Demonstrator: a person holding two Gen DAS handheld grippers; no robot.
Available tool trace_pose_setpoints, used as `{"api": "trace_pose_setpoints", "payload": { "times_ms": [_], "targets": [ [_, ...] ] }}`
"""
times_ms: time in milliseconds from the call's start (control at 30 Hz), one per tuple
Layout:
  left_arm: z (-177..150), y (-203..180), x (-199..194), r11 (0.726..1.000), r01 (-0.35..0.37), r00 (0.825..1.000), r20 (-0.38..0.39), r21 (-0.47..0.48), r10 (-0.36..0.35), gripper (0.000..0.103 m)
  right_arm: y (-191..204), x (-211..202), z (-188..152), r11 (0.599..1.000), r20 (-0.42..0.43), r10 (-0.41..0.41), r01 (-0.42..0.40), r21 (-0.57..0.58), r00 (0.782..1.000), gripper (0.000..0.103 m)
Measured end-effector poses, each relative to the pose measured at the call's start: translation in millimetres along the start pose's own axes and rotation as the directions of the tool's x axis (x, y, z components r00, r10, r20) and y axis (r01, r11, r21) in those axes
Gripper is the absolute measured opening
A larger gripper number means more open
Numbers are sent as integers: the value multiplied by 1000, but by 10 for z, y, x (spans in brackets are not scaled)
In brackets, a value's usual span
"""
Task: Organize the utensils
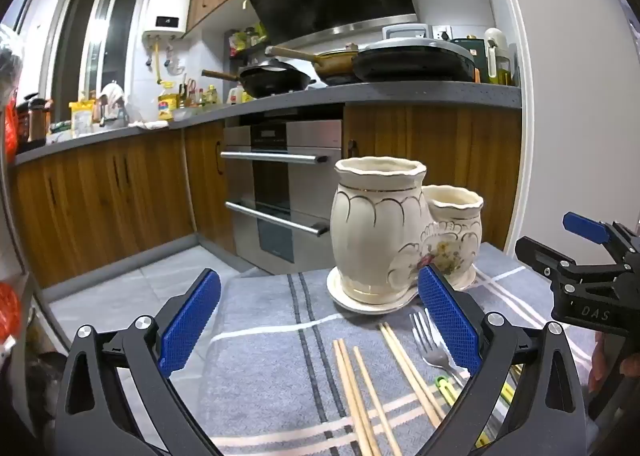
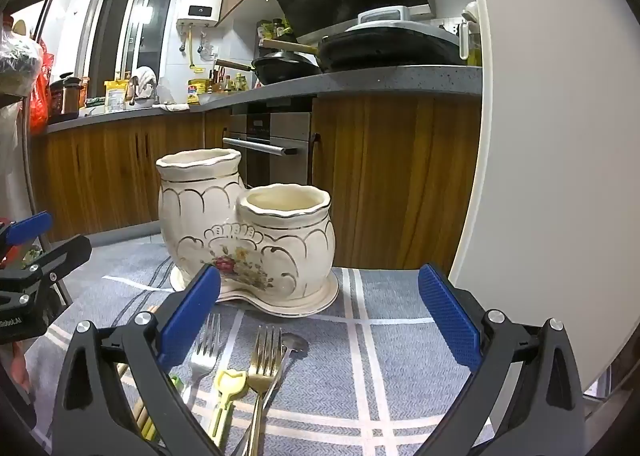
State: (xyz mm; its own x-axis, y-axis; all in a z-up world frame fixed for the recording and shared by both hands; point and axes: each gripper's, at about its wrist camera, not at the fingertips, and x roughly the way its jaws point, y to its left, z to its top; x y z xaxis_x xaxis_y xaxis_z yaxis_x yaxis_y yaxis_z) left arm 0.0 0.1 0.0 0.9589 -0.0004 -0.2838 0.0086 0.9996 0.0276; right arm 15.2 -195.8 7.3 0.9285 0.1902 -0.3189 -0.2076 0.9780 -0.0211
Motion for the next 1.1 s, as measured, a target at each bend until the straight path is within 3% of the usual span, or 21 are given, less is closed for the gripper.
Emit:
{"api": "trace_pose_setpoints", "payload": {
  "times_ms": [1100],
  "targets": [
    [0,-1,1,1000,2,1000,-3,-2,-2,98,9,4,1,1000,4,-7,7,-6,1000,98]
  ]
}}
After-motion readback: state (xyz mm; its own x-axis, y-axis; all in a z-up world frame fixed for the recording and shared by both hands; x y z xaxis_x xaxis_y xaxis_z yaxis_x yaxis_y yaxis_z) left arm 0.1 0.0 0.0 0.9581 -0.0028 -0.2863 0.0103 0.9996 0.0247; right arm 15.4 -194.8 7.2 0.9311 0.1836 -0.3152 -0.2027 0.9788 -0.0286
